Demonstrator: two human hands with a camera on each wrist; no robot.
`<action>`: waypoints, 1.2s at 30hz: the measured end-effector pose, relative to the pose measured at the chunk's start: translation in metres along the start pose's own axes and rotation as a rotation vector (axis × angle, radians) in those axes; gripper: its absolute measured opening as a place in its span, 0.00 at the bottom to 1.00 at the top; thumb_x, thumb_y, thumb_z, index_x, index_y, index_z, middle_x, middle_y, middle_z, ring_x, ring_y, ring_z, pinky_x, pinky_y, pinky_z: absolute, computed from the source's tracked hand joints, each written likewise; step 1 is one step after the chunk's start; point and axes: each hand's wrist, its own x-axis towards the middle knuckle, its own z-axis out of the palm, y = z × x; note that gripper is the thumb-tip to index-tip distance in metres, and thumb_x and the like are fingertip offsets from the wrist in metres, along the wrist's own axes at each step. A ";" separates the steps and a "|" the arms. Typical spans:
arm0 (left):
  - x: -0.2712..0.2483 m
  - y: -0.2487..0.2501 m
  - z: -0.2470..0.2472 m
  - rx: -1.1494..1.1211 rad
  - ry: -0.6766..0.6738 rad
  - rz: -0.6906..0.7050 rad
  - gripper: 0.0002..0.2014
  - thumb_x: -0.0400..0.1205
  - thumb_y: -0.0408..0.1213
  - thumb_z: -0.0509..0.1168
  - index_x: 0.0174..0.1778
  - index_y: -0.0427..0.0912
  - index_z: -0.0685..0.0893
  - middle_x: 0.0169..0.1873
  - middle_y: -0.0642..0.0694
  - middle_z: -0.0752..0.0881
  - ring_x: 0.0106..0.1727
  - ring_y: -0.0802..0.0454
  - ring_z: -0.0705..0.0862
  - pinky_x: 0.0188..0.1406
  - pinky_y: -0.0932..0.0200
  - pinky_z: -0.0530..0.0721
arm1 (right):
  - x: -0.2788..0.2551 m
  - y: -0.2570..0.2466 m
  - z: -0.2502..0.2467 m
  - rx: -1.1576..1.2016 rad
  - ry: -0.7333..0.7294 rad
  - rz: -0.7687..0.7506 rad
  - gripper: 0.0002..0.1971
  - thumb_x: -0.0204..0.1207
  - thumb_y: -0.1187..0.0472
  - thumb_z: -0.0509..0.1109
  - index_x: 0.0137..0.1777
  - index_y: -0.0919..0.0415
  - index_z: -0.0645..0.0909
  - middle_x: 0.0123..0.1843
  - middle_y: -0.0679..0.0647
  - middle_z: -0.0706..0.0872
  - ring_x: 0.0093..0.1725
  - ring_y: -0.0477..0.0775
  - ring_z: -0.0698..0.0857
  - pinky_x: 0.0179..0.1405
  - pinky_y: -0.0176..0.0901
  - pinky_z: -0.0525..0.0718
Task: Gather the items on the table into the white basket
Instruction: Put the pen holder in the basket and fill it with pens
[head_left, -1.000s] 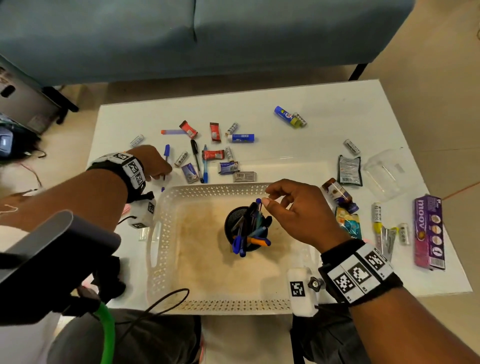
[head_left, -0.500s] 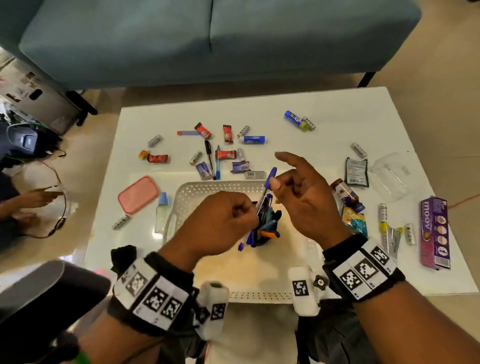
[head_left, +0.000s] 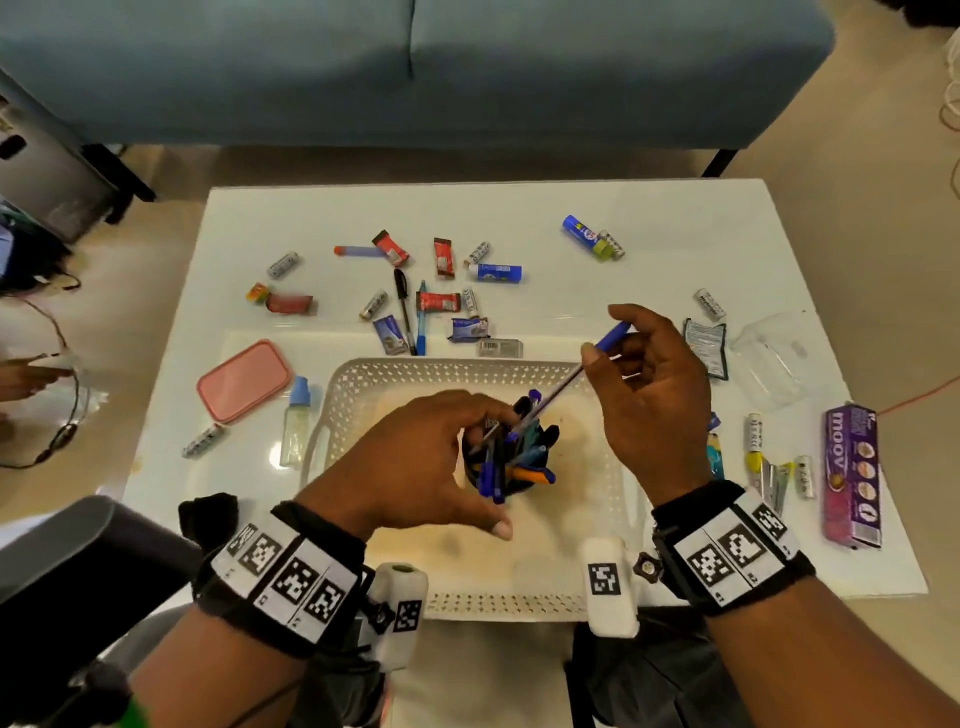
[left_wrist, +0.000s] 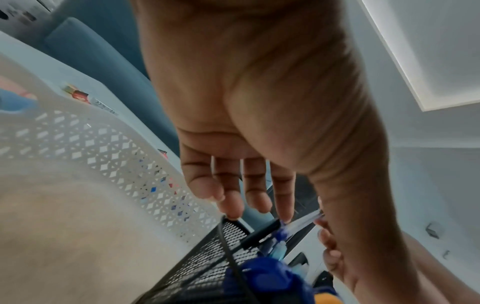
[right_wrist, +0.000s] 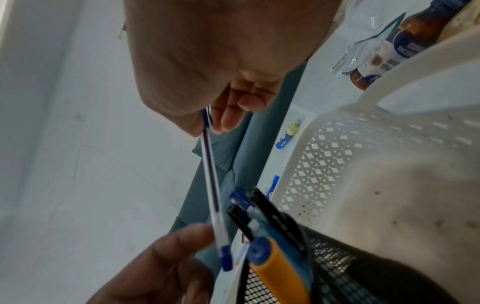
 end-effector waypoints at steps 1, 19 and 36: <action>0.001 -0.002 0.002 0.077 -0.041 -0.014 0.46 0.52 0.71 0.82 0.68 0.68 0.78 0.47 0.65 0.80 0.43 0.69 0.78 0.38 0.71 0.74 | -0.001 -0.001 0.001 -0.015 0.007 -0.025 0.17 0.78 0.61 0.77 0.65 0.50 0.82 0.45 0.43 0.86 0.40 0.45 0.85 0.39 0.37 0.84; 0.016 -0.011 0.016 -0.012 0.128 -0.008 0.14 0.73 0.61 0.75 0.46 0.57 0.91 0.30 0.57 0.86 0.31 0.60 0.83 0.34 0.50 0.84 | -0.017 0.013 0.013 -0.256 -0.440 -0.241 0.07 0.75 0.65 0.77 0.50 0.53 0.90 0.43 0.41 0.89 0.41 0.43 0.85 0.41 0.33 0.79; 0.019 0.003 0.025 0.060 0.276 0.103 0.13 0.81 0.57 0.65 0.48 0.56 0.91 0.32 0.55 0.86 0.33 0.57 0.80 0.32 0.53 0.79 | -0.017 0.011 0.013 -0.164 -0.545 -0.112 0.08 0.83 0.61 0.68 0.51 0.53 0.89 0.44 0.43 0.90 0.45 0.49 0.88 0.44 0.55 0.85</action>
